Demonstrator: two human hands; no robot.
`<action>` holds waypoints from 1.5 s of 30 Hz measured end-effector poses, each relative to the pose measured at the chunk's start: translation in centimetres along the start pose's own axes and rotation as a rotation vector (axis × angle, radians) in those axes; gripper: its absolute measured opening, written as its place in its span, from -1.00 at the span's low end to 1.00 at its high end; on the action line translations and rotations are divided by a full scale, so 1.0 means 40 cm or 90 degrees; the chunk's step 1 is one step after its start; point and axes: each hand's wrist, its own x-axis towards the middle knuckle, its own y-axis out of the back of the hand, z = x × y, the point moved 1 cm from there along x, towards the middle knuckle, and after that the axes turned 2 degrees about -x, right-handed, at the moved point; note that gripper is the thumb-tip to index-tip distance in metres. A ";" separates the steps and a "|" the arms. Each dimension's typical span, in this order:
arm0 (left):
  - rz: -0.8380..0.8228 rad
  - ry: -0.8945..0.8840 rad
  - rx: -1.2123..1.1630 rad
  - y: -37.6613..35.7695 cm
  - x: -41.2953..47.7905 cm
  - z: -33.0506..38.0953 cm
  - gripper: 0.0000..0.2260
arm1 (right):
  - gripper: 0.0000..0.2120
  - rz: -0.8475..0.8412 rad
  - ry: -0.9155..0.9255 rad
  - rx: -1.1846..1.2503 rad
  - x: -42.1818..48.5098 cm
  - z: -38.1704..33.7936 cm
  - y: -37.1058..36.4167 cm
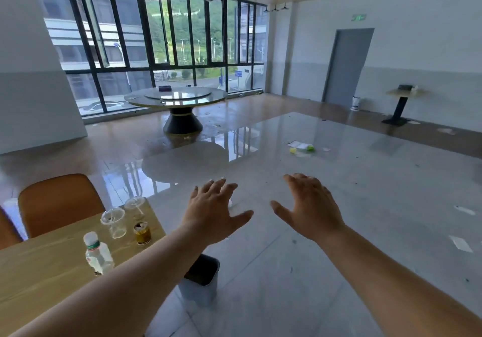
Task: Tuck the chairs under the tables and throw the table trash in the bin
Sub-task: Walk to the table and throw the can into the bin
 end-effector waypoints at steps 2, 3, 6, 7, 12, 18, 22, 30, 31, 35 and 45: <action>0.002 -0.019 -0.010 -0.049 0.107 0.004 -0.13 | -0.22 0.000 -0.011 -0.012 0.065 0.054 -0.031; 0.005 -0.030 -0.014 -0.074 0.166 0.004 -0.13 | -0.21 -0.002 -0.016 -0.023 0.100 0.082 -0.045; 0.020 -0.059 -0.037 -0.138 0.338 0.000 -0.14 | -0.20 -0.009 -0.043 -0.058 0.204 0.154 -0.079; 0.023 -0.069 -0.045 -0.156 0.399 0.000 -0.14 | -0.20 -0.010 -0.060 -0.062 0.244 0.181 -0.086; 0.027 -0.126 -0.073 -0.200 0.701 0.031 -0.13 | -0.18 0.000 -0.129 -0.114 0.434 0.325 -0.066; 0.025 -0.179 -0.090 -0.269 0.972 0.118 -0.12 | -0.19 0.020 -0.188 -0.119 0.600 0.482 -0.098; 0.021 -0.191 -0.075 -0.337 1.118 0.141 -0.12 | -0.19 0.017 -0.181 -0.118 0.722 0.585 -0.157; 0.037 -0.051 -0.008 -0.422 1.439 0.037 -0.12 | -0.24 0.031 -0.035 -0.065 1.158 0.741 -0.329; 0.040 -0.023 0.000 -0.422 1.475 0.012 -0.12 | -0.23 0.028 -0.013 -0.052 1.225 0.743 -0.350; 0.073 0.093 0.047 -0.402 1.582 -0.123 -0.16 | -0.19 0.026 0.100 0.008 1.480 0.676 -0.447; 0.120 0.331 0.118 -0.358 1.564 -0.602 -0.18 | -0.17 0.012 0.351 0.117 1.854 0.224 -0.695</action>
